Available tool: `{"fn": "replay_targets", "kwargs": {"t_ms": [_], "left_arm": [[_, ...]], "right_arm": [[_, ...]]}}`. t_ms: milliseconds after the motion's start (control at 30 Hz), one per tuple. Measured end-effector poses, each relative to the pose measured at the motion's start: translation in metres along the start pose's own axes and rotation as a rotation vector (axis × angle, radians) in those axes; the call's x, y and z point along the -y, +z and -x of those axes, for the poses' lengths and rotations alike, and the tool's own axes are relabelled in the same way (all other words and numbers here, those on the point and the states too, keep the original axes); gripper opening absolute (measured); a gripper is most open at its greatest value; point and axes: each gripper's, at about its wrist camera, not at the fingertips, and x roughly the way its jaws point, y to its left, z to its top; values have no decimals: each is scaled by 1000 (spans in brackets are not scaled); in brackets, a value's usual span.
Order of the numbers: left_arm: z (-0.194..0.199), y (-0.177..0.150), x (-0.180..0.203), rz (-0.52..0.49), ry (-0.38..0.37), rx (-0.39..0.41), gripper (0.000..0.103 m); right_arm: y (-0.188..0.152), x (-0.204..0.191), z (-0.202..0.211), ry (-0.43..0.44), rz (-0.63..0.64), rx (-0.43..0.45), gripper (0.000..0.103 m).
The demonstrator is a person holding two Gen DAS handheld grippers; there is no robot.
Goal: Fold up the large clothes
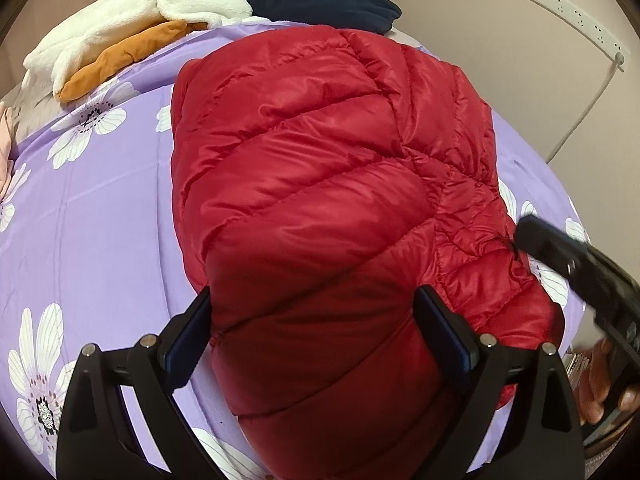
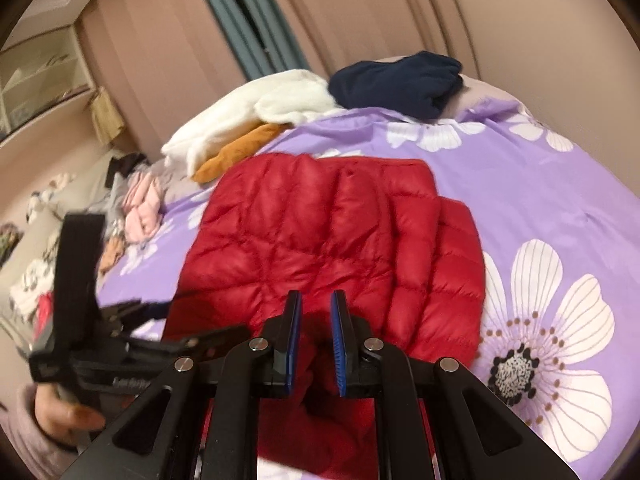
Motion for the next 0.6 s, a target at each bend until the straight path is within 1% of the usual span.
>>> {"fn": "replay_targets", "kwargs": {"t_ms": [167,300,433,533,600], "left_arm": [[-1,-1,2,-1,5,-4,97],[-2,-3,1,-2,5,-7,97],[-2,-4,1,-12,8,-7,97],[6,-3,-1,-6,-4,12,94],[19,0,-3,4,-25,43,91]], "right_arm": [[-11,-7,-9,-30,53,-37,13],[-18,0,-24,-62,50,-96,13],[-24,8,-32,-53,34,-113,13],[-25,10,-33,-52,39,-115,13],[-27,9,-32,-53,43,-119,13]]}}
